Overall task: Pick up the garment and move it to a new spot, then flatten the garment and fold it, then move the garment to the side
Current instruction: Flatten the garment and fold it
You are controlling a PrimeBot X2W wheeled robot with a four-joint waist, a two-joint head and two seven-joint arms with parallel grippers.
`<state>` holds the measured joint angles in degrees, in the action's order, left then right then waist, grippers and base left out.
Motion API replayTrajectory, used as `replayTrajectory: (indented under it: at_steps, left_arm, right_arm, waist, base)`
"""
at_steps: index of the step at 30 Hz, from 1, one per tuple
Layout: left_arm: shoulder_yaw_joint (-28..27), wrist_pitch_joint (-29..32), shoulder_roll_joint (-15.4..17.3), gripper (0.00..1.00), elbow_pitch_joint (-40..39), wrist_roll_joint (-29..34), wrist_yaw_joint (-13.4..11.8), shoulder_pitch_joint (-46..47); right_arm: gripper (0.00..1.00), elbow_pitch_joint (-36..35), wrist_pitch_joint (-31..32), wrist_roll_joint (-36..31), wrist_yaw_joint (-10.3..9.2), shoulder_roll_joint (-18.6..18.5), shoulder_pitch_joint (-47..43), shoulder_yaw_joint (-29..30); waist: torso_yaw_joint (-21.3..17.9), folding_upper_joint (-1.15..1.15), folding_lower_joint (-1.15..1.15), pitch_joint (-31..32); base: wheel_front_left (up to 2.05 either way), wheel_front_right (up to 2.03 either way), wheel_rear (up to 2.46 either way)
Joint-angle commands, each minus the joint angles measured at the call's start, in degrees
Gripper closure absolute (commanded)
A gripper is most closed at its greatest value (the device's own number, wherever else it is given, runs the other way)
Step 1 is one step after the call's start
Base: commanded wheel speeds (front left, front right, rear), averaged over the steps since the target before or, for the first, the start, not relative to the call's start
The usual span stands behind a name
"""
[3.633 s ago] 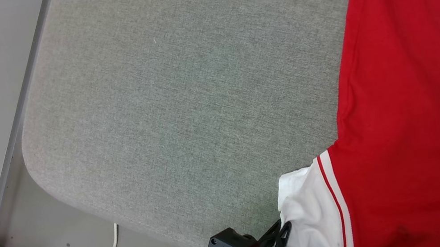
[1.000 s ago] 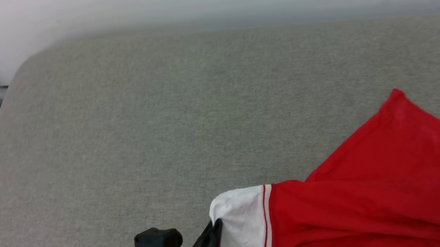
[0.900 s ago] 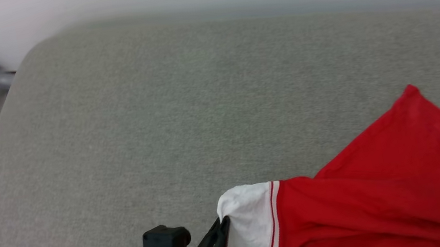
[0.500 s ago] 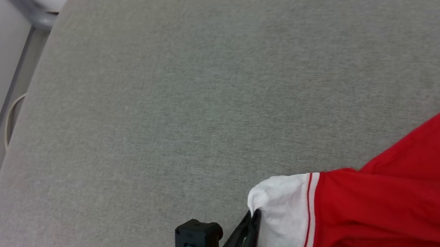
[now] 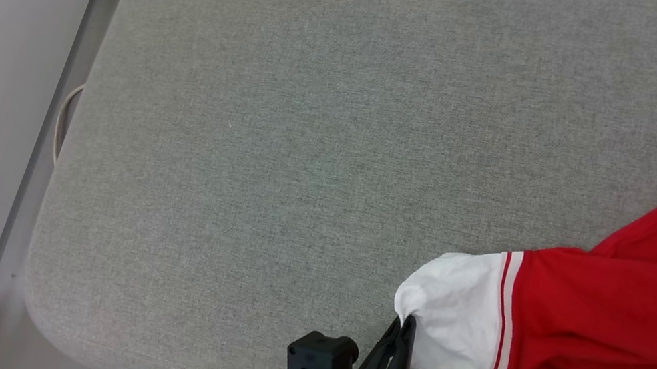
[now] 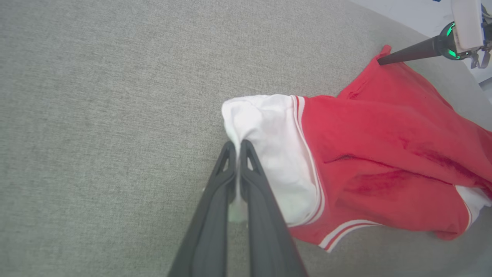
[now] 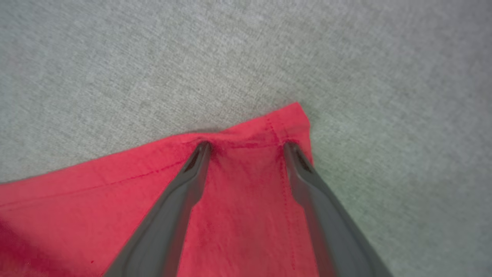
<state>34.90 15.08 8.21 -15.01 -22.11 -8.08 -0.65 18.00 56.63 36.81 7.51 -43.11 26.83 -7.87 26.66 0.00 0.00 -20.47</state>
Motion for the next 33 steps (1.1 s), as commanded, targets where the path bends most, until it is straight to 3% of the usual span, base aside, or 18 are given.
replayTrajectory:
  at_steps: [1, 2, 3, 4, 18, 25, 33]
  left_arm:
    - [0.0, -0.3, -0.3, 1.00, 0.1, 0.1, 0.1, 0.8]
    - [0.1, -0.3, -0.3, 1.00, 0.2, 0.1, 0.1, 0.9]
    - [0.1, -0.4, -0.4, 1.00, 0.3, 0.0, 0.1, 1.0]
    - [0.2, -0.5, -0.4, 1.00, 0.4, -0.1, 0.1, 1.0]
    - [-2.6, 0.4, 2.0, 1.00, 0.5, -0.8, -0.3, 2.5]
    - [-5.8, 2.3, 5.8, 1.00, -2.0, -0.8, -0.4, 4.1]
    - [-10.9, 4.8, 9.9, 1.00, -7.7, -0.9, -1.0, 8.4]
  right_arm:
    - [0.00, 1.4, -0.2, 0.2, -0.04, 1.5, -1.9, -1.6]
    - [0.00, 1.7, -0.5, 0.5, -0.04, 1.8, -2.4, -1.9]
    - [0.26, 2.0, -0.6, 0.7, -0.04, 2.1, -2.8, -2.2]
    - [1.00, 2.2, -0.9, 0.9, -0.04, 2.4, -2.9, -2.5]
    - [1.00, 5.2, -13.4, 0.2, -0.04, 4.0, 4.6, -3.9]
    - [1.00, 7.5, -19.9, 1.8, -0.05, 5.7, 8.3, -5.1]
    - [1.00, 5.5, -24.2, 4.0, -0.05, 4.9, 11.5, -6.1]
  waist:
    - [0.2, 0.00, 0.00, -0.1]
    - [0.3, 0.00, 0.00, -0.2]
    - [0.3, 0.00, 0.00, -0.2]
    - [0.3, 0.00, 0.00, -0.1]
    - [-2.7, 0.00, 0.00, 4.7]
    - [-6.2, 0.00, 0.00, 10.0]
    - [-10.4, 0.00, 0.00, 15.2]
  base:
    - [0.00, 0.00, 0.00]
    - [0.00, 0.00, 0.00]
    - [0.00, 0.00, 0.00]
    - [0.00, 0.00, 0.00]
    - [0.00, 0.00, 0.00]
    - [0.00, 0.00, 0.00]
    - [0.00, 0.00, 0.00]
